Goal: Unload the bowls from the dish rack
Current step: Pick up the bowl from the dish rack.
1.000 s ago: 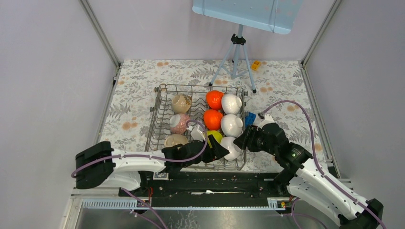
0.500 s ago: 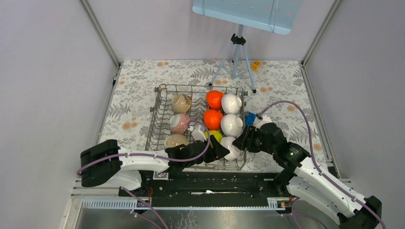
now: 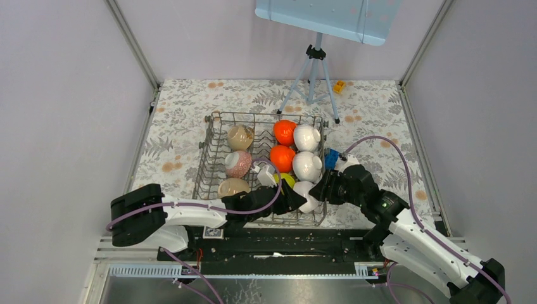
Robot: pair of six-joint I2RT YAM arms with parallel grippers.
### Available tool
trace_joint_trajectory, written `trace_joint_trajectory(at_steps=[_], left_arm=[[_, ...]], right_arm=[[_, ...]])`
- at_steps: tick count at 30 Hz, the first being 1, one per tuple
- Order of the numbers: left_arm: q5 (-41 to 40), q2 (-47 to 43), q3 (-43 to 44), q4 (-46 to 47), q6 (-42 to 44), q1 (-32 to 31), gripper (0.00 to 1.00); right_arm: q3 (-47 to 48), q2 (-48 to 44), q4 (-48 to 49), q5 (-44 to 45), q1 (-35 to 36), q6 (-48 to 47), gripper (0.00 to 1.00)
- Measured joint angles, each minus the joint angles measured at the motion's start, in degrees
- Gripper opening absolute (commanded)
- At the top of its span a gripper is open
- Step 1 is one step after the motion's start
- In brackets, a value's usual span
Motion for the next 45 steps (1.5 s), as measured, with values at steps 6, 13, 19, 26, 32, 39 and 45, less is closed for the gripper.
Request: trace_joint_trajectory(at_steps=[6,13,19,26,32,39,45], left_arm=[[0.2,0.2,0.0,1.2,1.1,0.0,0.51],[0.7,1.7,0.9,2.3,2.6,0.0,0.48],[1.5,3.0,2.1,3.3,4.0,0.0,0.45],[2.2,4.3,2.8,3.6,5.2,0.0,0.39],[2.4,4.7,3.0,3.7,6.1,0.0,0.33],[2.7,4.9,3.0,3.9,7.1,0.0,0.32],[2.8,5.8,3.0,5.2,7.5,0.0,0.38]], right_arm=[[-1.0,0.2,0.4,-0.2,0.0,0.5,0.55],[-1.6,0.2,0.4,-1.0,0.0,0.9,0.53],[-2.4,-0.4,0.8,-1.4,0.0,1.7,0.50],[-2.6,-1.4,0.7,-1.3,0.0,1.9,0.44],[-2.7,-2.0,0.7,-0.8,0.0,2.0,0.41],[-3.0,-2.3,0.7,-0.8,-0.1,2.2,0.41],[-3.2,-2.3,0.7,0.0,-0.2,2.4,0.40]])
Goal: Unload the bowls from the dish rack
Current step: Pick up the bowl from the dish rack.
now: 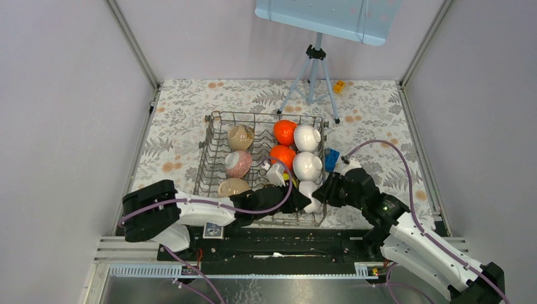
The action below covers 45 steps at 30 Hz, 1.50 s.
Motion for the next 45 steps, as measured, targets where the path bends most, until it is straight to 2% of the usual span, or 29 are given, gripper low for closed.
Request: trace_joint_trajectory(at_steps=[4,11,20,30,38,45], left_arm=[[0.5,0.6,0.0,1.1,0.5,0.0,0.38],[0.6,0.7,-0.1,1.9,1.1,0.1,0.31],[0.7,0.7,-0.7,4.5,1.3,0.2,0.19],[1.8,0.8,-0.8,8.5,2.1,0.3,0.00],[3.3,1.0,-1.0,9.9,2.4,0.2,0.00],[3.6,1.0,-1.0,10.9,2.7,0.2,0.00]], right_arm=[[0.0,0.0,0.0,0.0,0.0,0.3,0.40],[-0.1,-0.5,0.0,0.3,-0.1,0.6,0.39],[-0.3,-2.3,0.0,1.3,-0.2,0.8,0.39],[-0.3,-3.5,0.5,1.6,-0.3,1.4,0.40],[-0.4,-4.1,0.4,1.3,-0.3,1.6,0.41],[-0.4,-4.9,-0.2,1.5,-0.3,1.6,0.53]])
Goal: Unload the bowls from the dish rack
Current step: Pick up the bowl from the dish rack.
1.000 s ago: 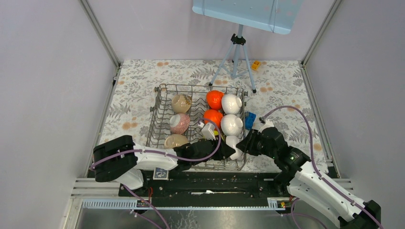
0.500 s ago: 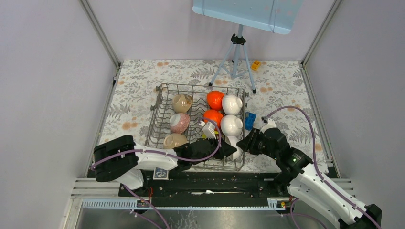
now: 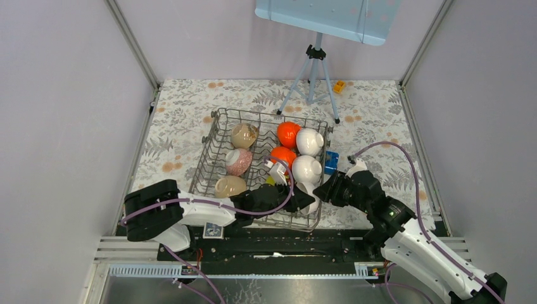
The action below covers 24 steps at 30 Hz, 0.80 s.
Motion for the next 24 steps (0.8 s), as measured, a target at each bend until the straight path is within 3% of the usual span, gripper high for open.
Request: trace_joint_trajectory(at_steps=[12,24], left_arm=[[0.2,-1.3,-1.3,1.6,1.2,0.0,0.00],[1.1,-5.5,-2.0,2.6,2.3,0.0,0.00]], right_arm=[[4.0,-0.7,-5.6,2.7,0.0,-2.0,0.67],[7.8,-1.6,-8.4,3.7,0.0,-3.6,0.71]])
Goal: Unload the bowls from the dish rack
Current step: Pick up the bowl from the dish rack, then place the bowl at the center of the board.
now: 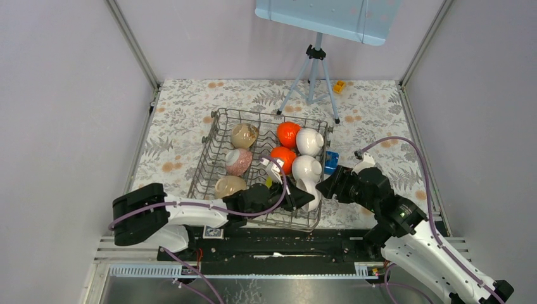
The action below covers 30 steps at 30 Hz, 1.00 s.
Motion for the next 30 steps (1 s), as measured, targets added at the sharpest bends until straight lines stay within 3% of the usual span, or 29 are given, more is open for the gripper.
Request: trace_joint_trajectory(at_steps=[10,17,23,30], left_arm=[[0.2,-3.9,0.0,-0.3,1.0,0.0,0.00],[-0.1,-11.6,0.1,-6.6,4.4,0.0,0.00],[-1.6,-21.0,7.7,-24.5,15.3,0.0,0.00],[-1.7,-25.4,25.3,-46.6,32.2,0.0,0.00]], right_arm=[[4.5,0.0,-1.6,-0.1,0.0,-1.5,0.80],[15.4,0.5,-6.1,3.0,0.0,-7.1,0.82],[26.6,1.5,-8.1,5.8,0.0,-13.5,0.81],[38.3,11.8,-12.6,2.2,0.1,-17.4,0.78]])
